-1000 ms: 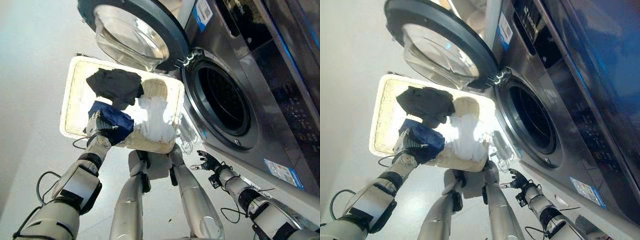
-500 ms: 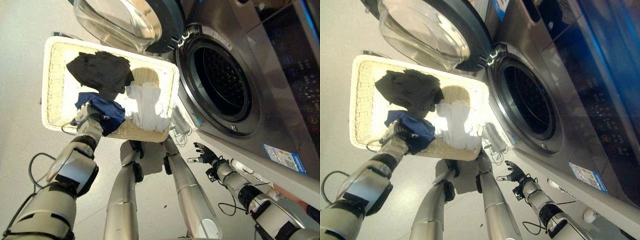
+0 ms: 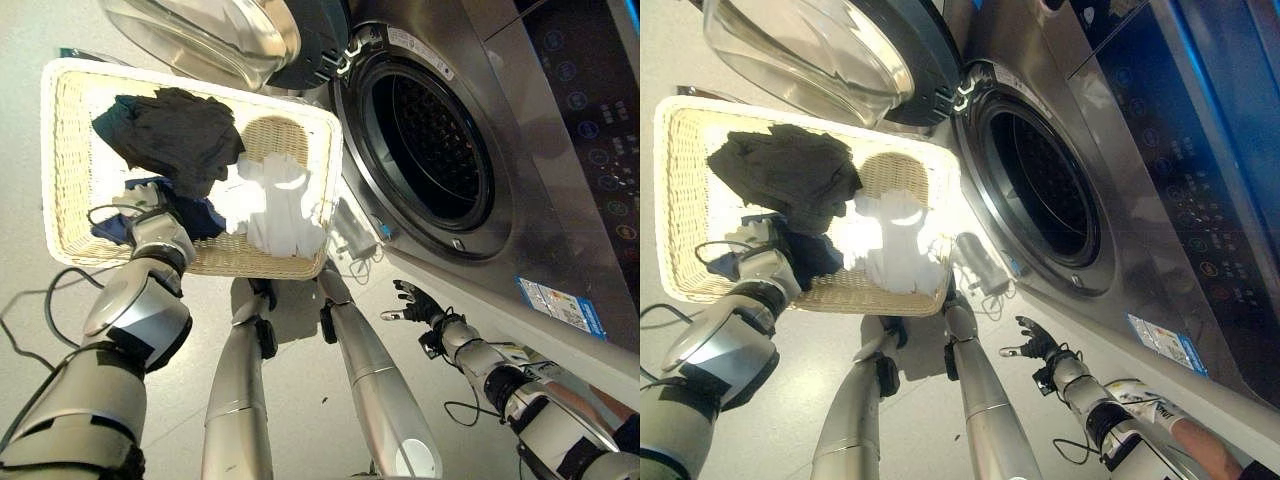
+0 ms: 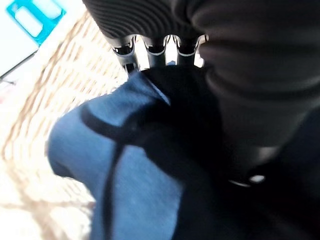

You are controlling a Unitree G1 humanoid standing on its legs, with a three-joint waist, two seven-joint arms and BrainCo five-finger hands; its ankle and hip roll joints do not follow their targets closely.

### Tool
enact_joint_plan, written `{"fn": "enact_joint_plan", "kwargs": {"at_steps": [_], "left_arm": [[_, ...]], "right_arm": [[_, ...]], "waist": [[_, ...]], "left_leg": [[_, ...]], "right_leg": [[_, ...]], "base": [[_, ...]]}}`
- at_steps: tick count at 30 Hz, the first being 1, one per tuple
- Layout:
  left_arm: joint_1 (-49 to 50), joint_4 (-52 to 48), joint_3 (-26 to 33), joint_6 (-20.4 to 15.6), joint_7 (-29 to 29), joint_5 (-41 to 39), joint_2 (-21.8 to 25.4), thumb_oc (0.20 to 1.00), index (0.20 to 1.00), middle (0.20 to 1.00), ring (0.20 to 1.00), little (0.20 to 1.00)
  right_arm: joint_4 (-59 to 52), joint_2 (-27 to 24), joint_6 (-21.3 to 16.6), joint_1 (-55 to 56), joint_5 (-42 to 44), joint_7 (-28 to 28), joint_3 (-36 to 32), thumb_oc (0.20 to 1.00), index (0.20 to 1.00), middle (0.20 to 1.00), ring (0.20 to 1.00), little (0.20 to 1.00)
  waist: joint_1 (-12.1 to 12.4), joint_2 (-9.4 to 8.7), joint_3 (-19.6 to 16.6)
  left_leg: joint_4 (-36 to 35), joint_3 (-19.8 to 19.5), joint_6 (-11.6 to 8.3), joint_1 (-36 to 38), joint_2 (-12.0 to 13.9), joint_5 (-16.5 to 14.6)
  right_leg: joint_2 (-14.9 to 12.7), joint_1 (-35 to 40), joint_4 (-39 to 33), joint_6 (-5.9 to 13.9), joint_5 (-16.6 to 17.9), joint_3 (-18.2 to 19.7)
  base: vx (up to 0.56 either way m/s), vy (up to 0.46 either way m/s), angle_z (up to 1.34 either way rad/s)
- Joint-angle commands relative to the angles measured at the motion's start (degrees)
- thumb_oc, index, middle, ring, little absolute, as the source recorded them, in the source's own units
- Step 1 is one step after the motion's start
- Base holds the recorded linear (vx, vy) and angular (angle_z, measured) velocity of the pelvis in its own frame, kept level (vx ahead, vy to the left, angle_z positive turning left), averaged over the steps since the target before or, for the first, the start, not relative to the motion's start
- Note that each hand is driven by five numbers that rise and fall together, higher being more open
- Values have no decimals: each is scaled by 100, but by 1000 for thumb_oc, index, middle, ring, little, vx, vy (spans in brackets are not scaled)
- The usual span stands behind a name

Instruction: Put the clothes into the washing machine.

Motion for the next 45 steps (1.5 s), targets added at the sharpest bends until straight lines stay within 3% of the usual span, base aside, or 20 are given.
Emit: {"fn": "enact_joint_plan", "kwargs": {"at_steps": [1,3,5,13,16,17,20,21,23,27,28,30,33,35,38,45], "left_arm": [[885,-462,85,-1446,590,-497,-389,200,200,200,200,200],[885,-462,85,-1446,590,-497,-389,200,200,200,200,200],[1101,-1408,160,-1299,1388,-239,-116,200,200,200,200,200],[1594,-2665,666,-1121,1795,-459,304,200,200,200,200,200],[2082,-3375,1091,-1410,1817,-758,378,200,200,200,200,200],[2440,-3812,1335,-1710,1748,-1017,337,200,200,200,200,200],[2854,-4315,1618,-2112,1620,-1379,189,200,200,200,200,200],[3301,-4881,1954,-2578,1272,-1705,-11,200,200,200,200,200],[3494,-5161,2080,-2751,1093,-1835,-88,200,200,200,200,200],[4088,-6202,2244,-3023,-9,-2244,-313,200,200,200,200,200],[4259,-6542,2188,-3004,-834,-2604,-358,200,200,200,200,200],[4460,-6867,2054,-2938,-1912,-3105,-406,200,200,200,200,200],[4572,-7060,1849,-2787,-2861,-3519,-431,200,200,200,200,200],[4620,-7249,1583,-2586,-3764,-4092,-426,200,200,200,200,200],[4489,-7319,1315,-2412,-4577,-4604,-372,200,200,200,200,200],[4057,-7539,858,-2240,-5031,-5211,-261,200,200,200,200,200]], "right_arm": [[-435,-47,-303,278,288,-89,-104,1000,1000,1000,1000,1000],[-435,-47,-303,278,288,-89,-104,1000,1000,1000,1000,1000],[-815,-130,-309,370,372,-200,-297,1000,1000,1000,1000,1000],[-1102,-324,-315,530,471,-279,-694,1000,1000,1000,1000,1000],[-1387,-423,-358,704,561,-267,-935,1000,1000,1000,1000,1000],[-1606,-447,-415,838,599,-284,-1081,1000,1000,1000,1000,1000],[-1971,-463,-385,952,634,-326,-1228,1000,1000,1000,1000,1000],[-2364,-430,-456,1099,622,-390,-1341,1000,1000,1000,1000,1000],[-2556,-416,-450,1136,625,-385,-1433,1000,1000,1000,1000,1000],[-3274,-296,-420,1252,625,-184,-1704,1000,1000,1000,1000,1000],[-3618,-242,-377,1236,632,4,-1752,1000,1000,1000,1000,1000],[-4021,-221,-279,1198,532,293,-1738,1000,1000,1000,1000,1000],[-4311,-231,-179,1105,345,535,-1621,1000,1000,1000,1000,1000],[-4605,-333,126,886,415,761,-1360,1000,1000,1000,1000,1000],[-4661,-417,464,597,462,1056,-1021,1000,1000,1000,1000,1000],[-4604,-490,1250,52,582,1360,-274,1000,1000,1000,1000,1000]], "waist": [[203,-169,-58],[203,-169,-58],[368,7,-58],[646,339,-58],[805,493,-58],[903,586,-58],[986,662,-58],[1067,737,-58],[1097,767,-58],[1183,879,-58],[1200,920,-58],[1201,968,-85],[1194,1008,-156],[1175,1063,-201],[1150,1104,-219],[1138,1112,-227]], "left_leg": [[-8,-144,-248,355,-261,-131],[-8,-144,-248,355,-261,-131],[-515,-241,-290,824,-302,75],[-1140,-382,-331,1482,-343,338],[-1439,-456,-355,1830,-352,450],[-1621,-508,-364,2048,-346,503],[-1781,-577,-377,2228,-360,590],[-1951,-657,-380,2448,-355,635],[-2023,-699,-379,2515,-361,679],[-2222,-777,-370,2803,-353,751],[-2292,-774,-368,2934,-344,776],[-2340,-740,-372,3073,-336,777],[-2355,-702,-380,3116,-334,801],[-2357,-639,-398,3188,-320,815],[-2384,-565,-419,3258,-294,836],[-2490,-486,-435,3339,-251,907]], "right_leg": [[-102,329,-97,420,40,-91],[-102,329,-97,420,40,-91],[-107,682,-258,425,15,-128],[-218,1204,-429,407,-96,-293],[-260,1514,-482,405,-200,-421],[-275,1724,-505,397,-285,-495],[-291,1912,-535,387,-339,-568],[-273,2145,-548,367,-443,-627],[-271,2222,-569,361,-455,-642],[-259,2527,-616,357,-531,-703],[-266,2664,-654,360,-546,-742],[-275,2813,-690,358,-577,-778],[-290,2876,-721,355,-569,-794],[-298,2973,-732,336,-594,-793],[-298,3074,-739,301,-637,-801],[-267,3161,-768,250,-657,-804]], "base": [[-2,-5,6],[-6,-17,11],[-41,-114,26],[-22,-49,15],[-13,-62,22],[-4,-70,19],[-2,-56,25],[9,-59,37],[3,-38,27],[7,-21,20],[11,6,8],[13,31,4],[19,48,0],[37,69,-1],[19,28,0],[4,1,1]]}}
